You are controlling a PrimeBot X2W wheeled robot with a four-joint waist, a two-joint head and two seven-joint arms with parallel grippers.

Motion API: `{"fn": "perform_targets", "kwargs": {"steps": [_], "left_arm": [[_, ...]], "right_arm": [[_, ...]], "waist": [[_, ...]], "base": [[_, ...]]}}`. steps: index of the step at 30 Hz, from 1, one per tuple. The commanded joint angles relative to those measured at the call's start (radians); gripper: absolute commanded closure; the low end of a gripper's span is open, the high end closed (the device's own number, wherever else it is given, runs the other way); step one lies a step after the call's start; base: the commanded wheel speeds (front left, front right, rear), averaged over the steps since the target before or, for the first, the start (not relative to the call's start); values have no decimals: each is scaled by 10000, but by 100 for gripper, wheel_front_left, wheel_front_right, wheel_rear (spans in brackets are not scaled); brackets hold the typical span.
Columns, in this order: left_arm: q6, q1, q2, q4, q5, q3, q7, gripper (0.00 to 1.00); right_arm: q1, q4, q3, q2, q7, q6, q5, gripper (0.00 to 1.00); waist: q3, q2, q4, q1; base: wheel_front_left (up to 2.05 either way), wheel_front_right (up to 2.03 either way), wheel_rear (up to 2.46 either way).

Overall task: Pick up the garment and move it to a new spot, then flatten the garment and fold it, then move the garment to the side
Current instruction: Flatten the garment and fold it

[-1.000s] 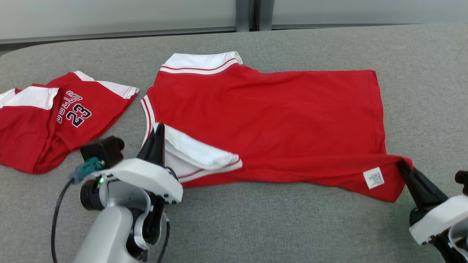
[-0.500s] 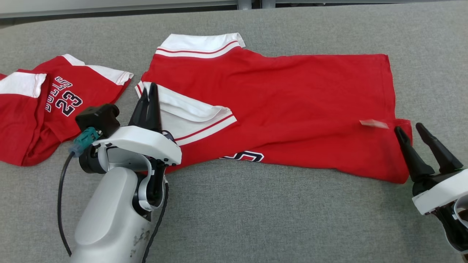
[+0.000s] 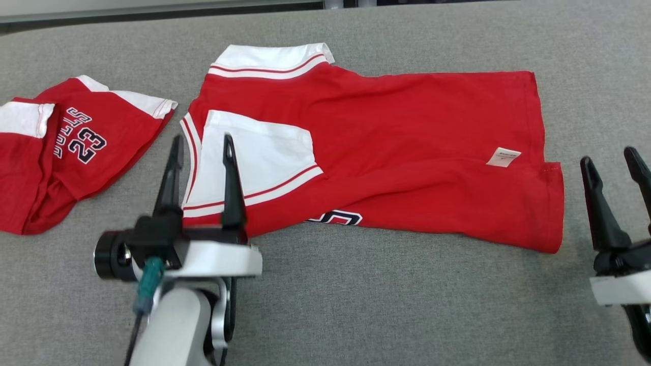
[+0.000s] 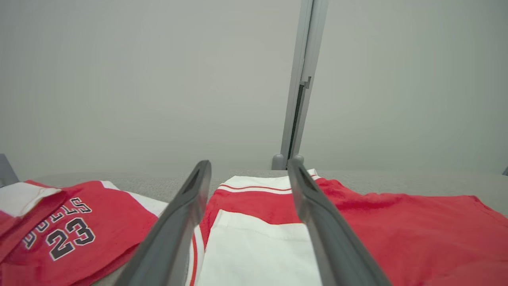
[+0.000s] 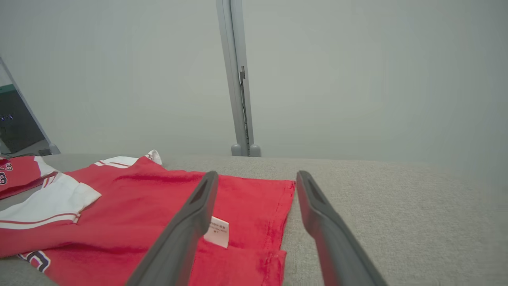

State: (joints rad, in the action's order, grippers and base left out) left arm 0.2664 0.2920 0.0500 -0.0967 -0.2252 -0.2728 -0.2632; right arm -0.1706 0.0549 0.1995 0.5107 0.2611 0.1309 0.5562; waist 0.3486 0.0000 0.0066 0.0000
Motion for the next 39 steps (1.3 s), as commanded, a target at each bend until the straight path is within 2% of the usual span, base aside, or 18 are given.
{"fn": "perform_targets", "kwargs": {"steps": [1, 7, 15, 30, 34, 39], "left_arm": [[110, -344, 43, 162, 160, 4, -16, 0], [375, -1883, 29, 675, 389, 147, -18, 0], [212, -2982, 21, 585, 169, 303, -19, 0], [-166, -3038, 20, -16, -45, 513, -20, 0], [-337, -2599, 19, -587, -302, 428, -20, 0], [-552, -1959, 24, -1732, -1108, 574, -20, 0]], "right_arm": [[304, -171, -183, -138, 48, -3, -156, 0], [1381, -356, -582, -661, 50, -3, -572, 0], [2230, -59, -718, -1068, 51, -3, -720, 0], [2238, 162, -624, -1220, 52, -3, -783, 0], [2113, 356, -505, -1166, 52, -3, -628, 0], [1606, 1186, 118, -905, 52, -3, -330, 0]], "waist": [[-120, 0, -12, 0], [-601, 0, -77, 0], [-1072, 0, -72, 0], [-1270, 0, -173, 0], [-1123, 0, -128, 0], [-835, 0, -144, 0]], "base": [[0, 0, 0], [0, 0, 0], [0, 0, 0], [0, 0, 0], [0, 0, 0], [0, 0, 0]]}}
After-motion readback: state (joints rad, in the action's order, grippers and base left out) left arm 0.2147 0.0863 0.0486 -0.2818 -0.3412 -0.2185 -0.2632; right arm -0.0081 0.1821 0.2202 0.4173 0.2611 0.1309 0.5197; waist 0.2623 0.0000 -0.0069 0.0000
